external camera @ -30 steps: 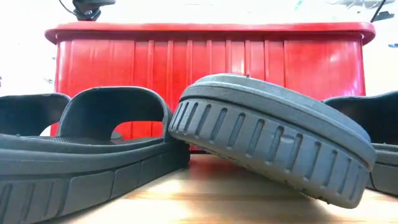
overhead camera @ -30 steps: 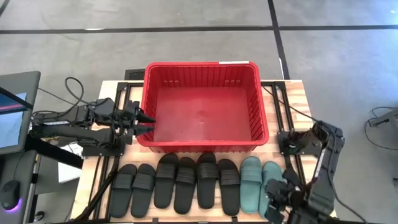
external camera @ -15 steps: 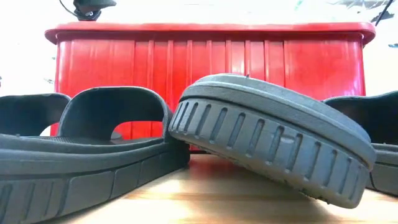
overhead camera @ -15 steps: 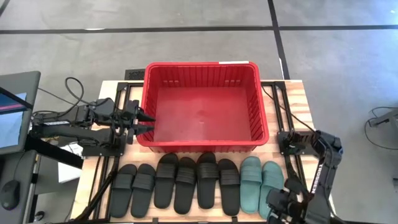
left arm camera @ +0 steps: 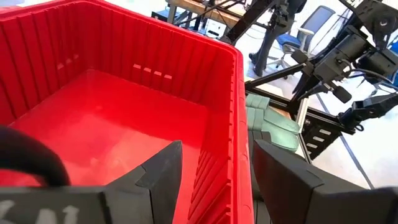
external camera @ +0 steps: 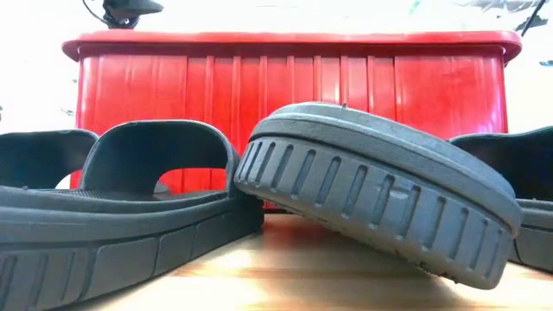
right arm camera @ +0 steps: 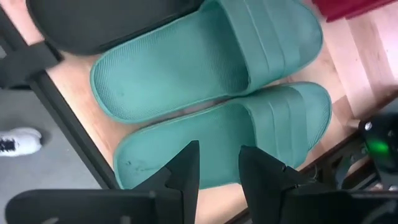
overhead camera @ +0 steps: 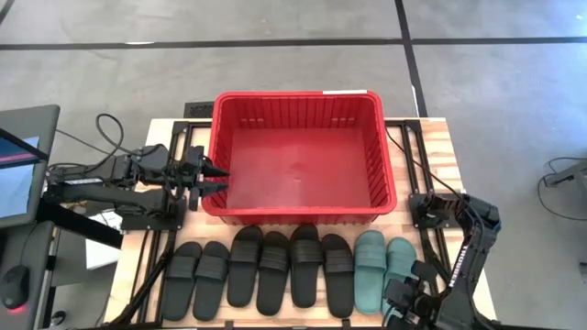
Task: Pick and place slides into bin
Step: Put the right light green slipper into the red organizer bin
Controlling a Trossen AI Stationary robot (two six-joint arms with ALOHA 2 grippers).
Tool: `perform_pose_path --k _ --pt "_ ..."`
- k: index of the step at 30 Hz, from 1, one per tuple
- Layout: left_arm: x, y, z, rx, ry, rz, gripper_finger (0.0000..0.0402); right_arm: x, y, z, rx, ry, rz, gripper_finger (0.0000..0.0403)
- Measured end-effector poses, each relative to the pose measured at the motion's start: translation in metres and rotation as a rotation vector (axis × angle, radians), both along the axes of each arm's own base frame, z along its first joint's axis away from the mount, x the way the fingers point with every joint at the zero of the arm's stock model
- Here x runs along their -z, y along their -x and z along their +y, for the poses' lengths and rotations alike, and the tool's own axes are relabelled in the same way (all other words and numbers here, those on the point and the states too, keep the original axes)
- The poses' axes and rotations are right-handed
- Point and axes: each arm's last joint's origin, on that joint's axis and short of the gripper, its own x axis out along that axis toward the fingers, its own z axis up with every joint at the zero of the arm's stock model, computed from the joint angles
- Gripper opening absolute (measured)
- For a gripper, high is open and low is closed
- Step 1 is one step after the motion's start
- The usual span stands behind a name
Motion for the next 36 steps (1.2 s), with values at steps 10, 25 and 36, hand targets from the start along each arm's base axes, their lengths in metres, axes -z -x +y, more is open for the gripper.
perform_pose_path --k 10,25,36 --pt "0.000 0.000 0.000 -0.007 0.017 -0.001 0.0183 0.017 0.007 0.000 0.035 0.022 0.061 0.0191" --pt "0.000 0.000 0.000 -0.006 0.017 0.000 0.0183 0.026 -0.005 -0.009 0.020 0.040 0.102 0.0225" --pt "0.000 0.000 0.000 -0.005 0.012 0.003 0.0183 0.037 -0.002 -0.012 0.050 0.043 0.147 0.0226"
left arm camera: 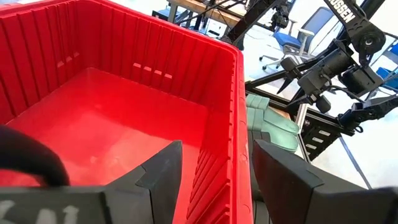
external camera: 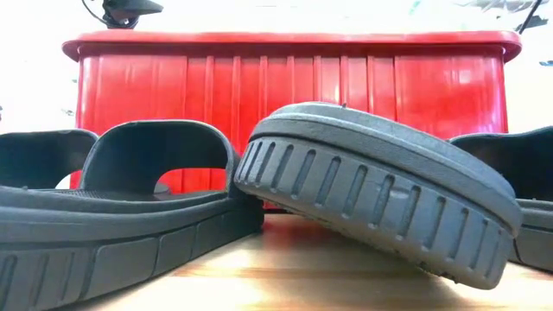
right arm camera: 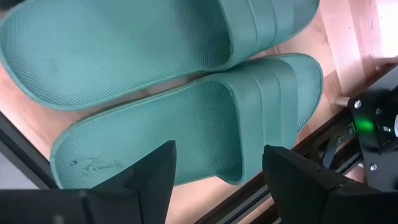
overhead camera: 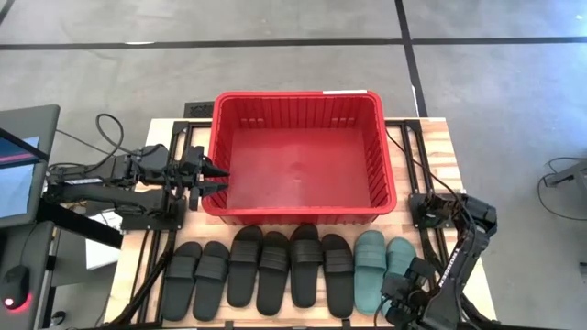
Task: Pick and place slides into bin
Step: Put the right light green slipper into the red organizer bin
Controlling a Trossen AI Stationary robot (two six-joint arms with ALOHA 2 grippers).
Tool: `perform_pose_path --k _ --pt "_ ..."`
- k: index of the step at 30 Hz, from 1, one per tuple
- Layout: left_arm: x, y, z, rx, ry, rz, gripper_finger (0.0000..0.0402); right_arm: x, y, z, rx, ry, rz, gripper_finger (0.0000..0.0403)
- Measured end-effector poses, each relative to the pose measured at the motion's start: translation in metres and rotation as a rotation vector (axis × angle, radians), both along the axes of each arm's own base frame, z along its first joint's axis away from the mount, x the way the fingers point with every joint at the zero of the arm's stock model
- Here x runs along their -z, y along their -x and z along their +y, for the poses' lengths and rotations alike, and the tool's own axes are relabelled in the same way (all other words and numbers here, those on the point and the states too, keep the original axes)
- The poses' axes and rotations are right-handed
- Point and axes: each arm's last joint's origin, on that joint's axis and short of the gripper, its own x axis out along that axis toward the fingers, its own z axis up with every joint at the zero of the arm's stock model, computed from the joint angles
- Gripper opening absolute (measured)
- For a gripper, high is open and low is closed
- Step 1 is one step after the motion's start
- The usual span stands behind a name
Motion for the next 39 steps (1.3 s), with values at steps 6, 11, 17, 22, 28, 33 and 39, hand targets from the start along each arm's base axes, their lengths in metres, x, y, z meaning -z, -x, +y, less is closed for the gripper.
perform_pose_path --k 6,11,17,22,28,33,39 --pt "0.003 0.001 0.000 0.000 0.001 0.031 0.0183 -0.001 0.001 -0.004 -0.019 0.053 -0.006 0.0226" --pt "0.005 0.001 0.000 0.000 0.001 0.053 0.0183 0.009 0.000 -0.004 -0.035 0.035 -0.004 0.0228" --pt "0.005 0.001 0.000 0.000 0.000 0.052 0.0183 0.023 -0.003 -0.015 -0.018 0.051 0.071 0.0228" --pt "0.005 0.002 0.000 0.001 0.000 0.052 0.0183 0.034 -0.007 -0.023 -0.024 0.069 0.100 0.0228" --pt "0.005 0.002 0.000 0.001 0.000 0.057 0.0183 0.046 -0.010 -0.023 -0.028 0.026 0.079 0.0228" --pt "0.006 0.002 0.000 -0.001 0.006 0.070 0.0183 0.053 -0.004 -0.030 0.053 0.069 0.123 0.0227" --pt "0.006 0.002 0.000 -0.001 0.009 0.070 0.0183 0.057 -0.002 -0.032 0.056 0.077 0.136 0.0212"
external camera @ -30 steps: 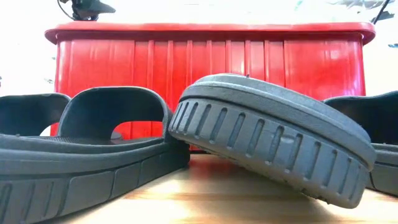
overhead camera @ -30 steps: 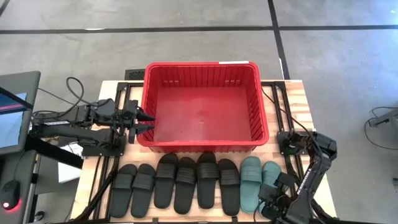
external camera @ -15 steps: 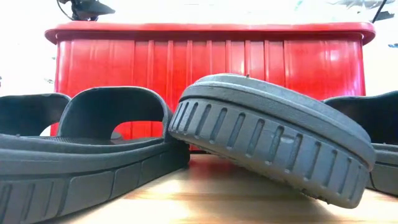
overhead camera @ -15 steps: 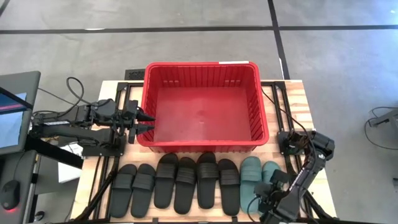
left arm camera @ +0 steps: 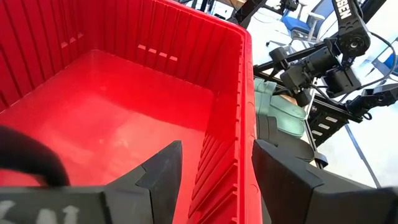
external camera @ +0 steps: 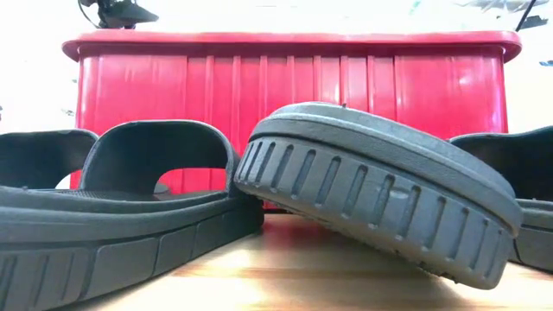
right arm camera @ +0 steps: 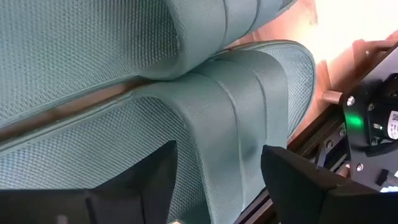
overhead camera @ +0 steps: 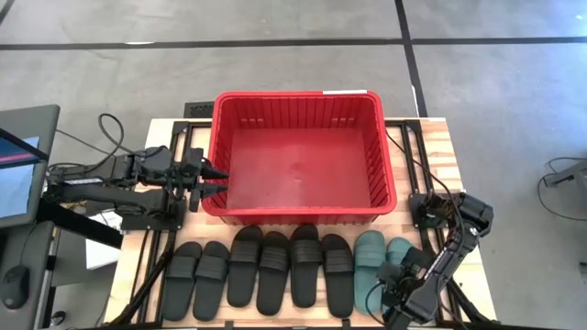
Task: Pick and place slides into bin
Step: Put the right light green slipper into the red organizer bin
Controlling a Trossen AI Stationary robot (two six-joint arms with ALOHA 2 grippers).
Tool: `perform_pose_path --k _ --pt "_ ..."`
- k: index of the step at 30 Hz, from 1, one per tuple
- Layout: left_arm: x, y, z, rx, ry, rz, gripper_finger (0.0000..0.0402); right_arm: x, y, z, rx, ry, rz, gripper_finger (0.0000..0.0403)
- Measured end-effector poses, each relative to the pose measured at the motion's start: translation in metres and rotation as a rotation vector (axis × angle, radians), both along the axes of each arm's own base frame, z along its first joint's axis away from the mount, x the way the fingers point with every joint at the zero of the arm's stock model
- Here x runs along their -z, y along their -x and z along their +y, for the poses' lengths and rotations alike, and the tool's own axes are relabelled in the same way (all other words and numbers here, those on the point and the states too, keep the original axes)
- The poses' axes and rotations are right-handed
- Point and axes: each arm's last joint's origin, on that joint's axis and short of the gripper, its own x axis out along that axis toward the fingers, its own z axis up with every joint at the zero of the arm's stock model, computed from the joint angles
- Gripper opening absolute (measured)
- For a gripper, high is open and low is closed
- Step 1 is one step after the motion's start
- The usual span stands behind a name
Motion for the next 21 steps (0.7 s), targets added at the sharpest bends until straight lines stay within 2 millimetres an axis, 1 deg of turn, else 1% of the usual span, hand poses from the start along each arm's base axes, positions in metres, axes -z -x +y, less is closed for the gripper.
perform_pose_path --k 3,5,9,10,15,18,21 --pt "0.000 0.000 0.000 0.000 0.000 0.000 0.0183 0.001 0.000 -0.001 0.000 0.004 0.003 0.0171" --pt "0.000 0.000 0.000 -0.001 0.004 0.000 0.0183 0.001 0.001 -0.001 0.000 0.007 0.004 0.0128" --pt "0.000 0.000 0.000 -0.003 0.008 0.001 0.0183 -0.001 0.000 0.000 -0.001 0.005 0.000 0.0028" --pt "0.000 0.000 0.000 -0.003 0.008 0.002 0.0183 -0.001 0.000 0.000 -0.001 0.003 -0.001 0.0015" --pt "0.000 0.000 0.000 -0.003 0.009 0.001 0.0183 -0.004 0.002 0.003 0.018 0.006 -0.015 0.0017" --pt "0.000 0.000 0.000 -0.003 0.009 0.001 0.0183 -0.011 0.004 0.010 0.005 -0.015 -0.028 0.0007" --pt "0.000 0.000 0.000 -0.005 0.014 0.001 0.0183 -0.020 0.007 0.016 0.002 -0.016 -0.036 0.0009"
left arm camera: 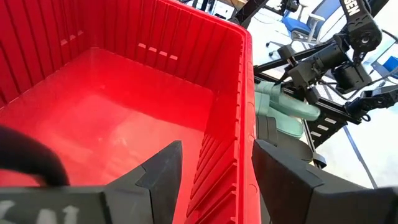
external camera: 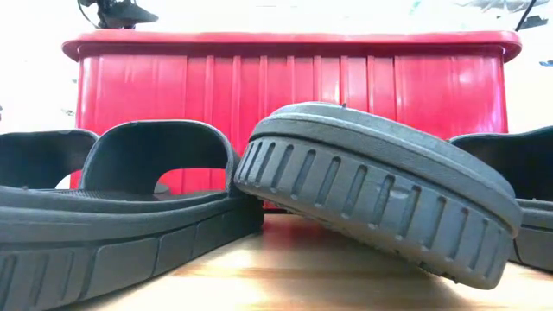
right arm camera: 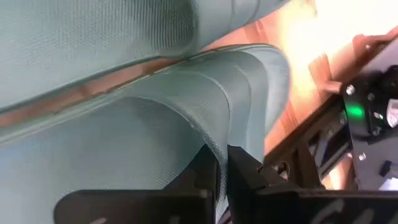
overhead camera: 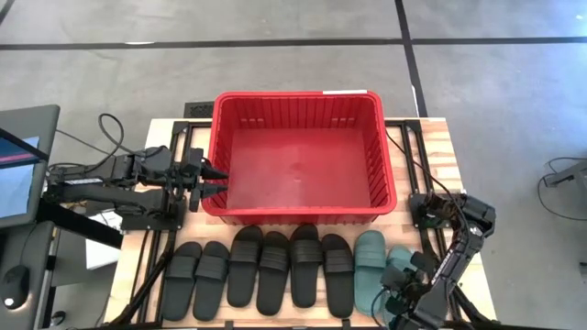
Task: Pick and place slides into bin
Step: Put the right light green slipper into the red organizer bin
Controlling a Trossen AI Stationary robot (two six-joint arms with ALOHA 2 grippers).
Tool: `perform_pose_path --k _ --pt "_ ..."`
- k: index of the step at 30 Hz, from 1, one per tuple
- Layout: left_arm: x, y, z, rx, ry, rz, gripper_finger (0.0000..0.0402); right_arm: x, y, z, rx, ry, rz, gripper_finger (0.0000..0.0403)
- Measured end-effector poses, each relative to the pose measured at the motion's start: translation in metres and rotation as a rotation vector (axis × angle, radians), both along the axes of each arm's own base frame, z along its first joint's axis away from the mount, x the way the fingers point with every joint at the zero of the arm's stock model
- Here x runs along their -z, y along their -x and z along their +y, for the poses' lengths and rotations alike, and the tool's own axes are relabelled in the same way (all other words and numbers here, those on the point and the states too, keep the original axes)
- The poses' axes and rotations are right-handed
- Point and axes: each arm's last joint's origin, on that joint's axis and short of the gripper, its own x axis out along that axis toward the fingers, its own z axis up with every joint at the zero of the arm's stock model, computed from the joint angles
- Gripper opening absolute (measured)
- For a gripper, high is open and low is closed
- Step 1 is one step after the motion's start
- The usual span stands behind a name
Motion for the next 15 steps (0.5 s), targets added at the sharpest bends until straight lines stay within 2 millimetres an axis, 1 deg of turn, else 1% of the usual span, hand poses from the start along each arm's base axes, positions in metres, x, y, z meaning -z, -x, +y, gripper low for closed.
perform_pose_path --k 9,15 --pt "0.000 0.000 0.001 -0.019 -0.007 0.000 0.0183 -0.034 0.011 0.018 0.037 -0.021 -0.060 0.0004" --pt "0.000 0.000 0.001 -0.020 -0.007 -0.003 0.0183 -0.051 0.011 0.027 0.033 -0.067 -0.126 0.0002"
